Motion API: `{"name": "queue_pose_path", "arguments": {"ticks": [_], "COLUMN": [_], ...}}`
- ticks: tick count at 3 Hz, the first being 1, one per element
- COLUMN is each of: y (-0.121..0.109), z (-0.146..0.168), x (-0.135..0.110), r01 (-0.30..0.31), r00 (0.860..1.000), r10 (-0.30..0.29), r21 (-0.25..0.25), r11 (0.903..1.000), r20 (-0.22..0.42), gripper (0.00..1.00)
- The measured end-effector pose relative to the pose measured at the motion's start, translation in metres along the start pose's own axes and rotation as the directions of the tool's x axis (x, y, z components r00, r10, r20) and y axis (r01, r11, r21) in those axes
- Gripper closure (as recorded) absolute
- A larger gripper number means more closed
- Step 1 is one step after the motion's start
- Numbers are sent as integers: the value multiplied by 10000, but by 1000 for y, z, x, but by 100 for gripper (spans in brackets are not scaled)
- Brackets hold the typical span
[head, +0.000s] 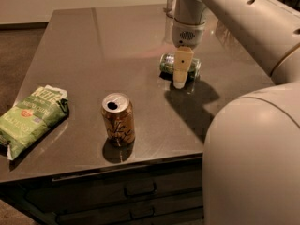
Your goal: Knock green can over
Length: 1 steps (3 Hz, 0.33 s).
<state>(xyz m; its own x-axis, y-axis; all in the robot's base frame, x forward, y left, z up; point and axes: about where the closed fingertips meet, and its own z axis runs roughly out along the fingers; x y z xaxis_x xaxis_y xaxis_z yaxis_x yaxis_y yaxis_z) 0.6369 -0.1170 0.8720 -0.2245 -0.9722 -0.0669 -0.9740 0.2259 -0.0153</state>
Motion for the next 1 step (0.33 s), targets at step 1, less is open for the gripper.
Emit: {"name": "queue_pose_path", "arguments": {"ticks": [1], "y": [0], "z": [0], "x": [0], "r01": [0], "r00": [10000], "r10": [0], "r21": [1], "r11": [10000], "r20": [1], "gripper": [0]}}
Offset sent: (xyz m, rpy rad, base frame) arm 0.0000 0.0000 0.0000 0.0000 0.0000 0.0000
